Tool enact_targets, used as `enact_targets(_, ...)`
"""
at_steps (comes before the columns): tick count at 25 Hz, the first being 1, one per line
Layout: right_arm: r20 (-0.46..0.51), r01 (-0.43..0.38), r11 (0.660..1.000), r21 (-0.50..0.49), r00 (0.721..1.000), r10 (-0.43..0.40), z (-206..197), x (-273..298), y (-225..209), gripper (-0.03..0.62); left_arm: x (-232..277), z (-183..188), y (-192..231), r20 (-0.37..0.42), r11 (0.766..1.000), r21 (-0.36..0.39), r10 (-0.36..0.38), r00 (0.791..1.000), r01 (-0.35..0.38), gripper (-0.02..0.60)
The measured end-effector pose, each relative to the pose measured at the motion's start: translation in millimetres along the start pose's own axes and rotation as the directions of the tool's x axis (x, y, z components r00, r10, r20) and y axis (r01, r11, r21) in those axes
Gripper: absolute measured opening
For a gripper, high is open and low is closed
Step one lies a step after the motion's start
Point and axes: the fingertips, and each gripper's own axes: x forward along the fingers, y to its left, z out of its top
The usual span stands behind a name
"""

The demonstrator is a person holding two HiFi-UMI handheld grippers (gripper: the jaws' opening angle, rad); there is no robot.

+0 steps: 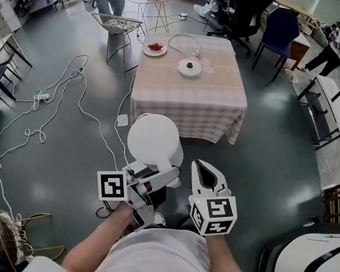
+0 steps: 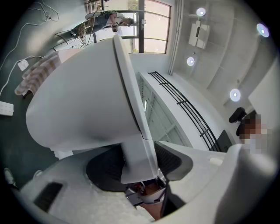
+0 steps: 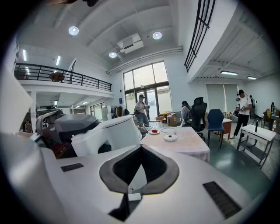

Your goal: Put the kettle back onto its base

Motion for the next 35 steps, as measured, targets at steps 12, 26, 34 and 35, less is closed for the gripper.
enact_targets(12,-0.004,-0.018,1.0,-0.001,1.0,0.018,-1.2,5.1,1.8,0.005,-1.2,1.9,5.2,0.009,1.0,-0.019,-0.008,1.0,0.008,0.216)
enact_targets(26,-0.014,-0.025,1.0,-0.006,1.0,0.025,10.2,37.3,-31.4,0.005,27.0,40.3,21.9,0.023,0.999,-0.037,0.013,1.0,-0.012,0.216)
enact_targets(34,-0.023,-0.097,0.995,-0.001,0.995,0.097,18.6,73.4,-78.6,0.005,78.6,65.3,37.1,0.072,0.998,-0.043,0.038,0.997,-0.035,0.216)
enact_targets(35,-0.025,-0.106,0.994,-0.001,0.994,0.106,19.9,78.4,-85.8,0.005,86.2,69.0,39.4,0.079,0.998,-0.043,0.037,0.996,-0.034,0.216)
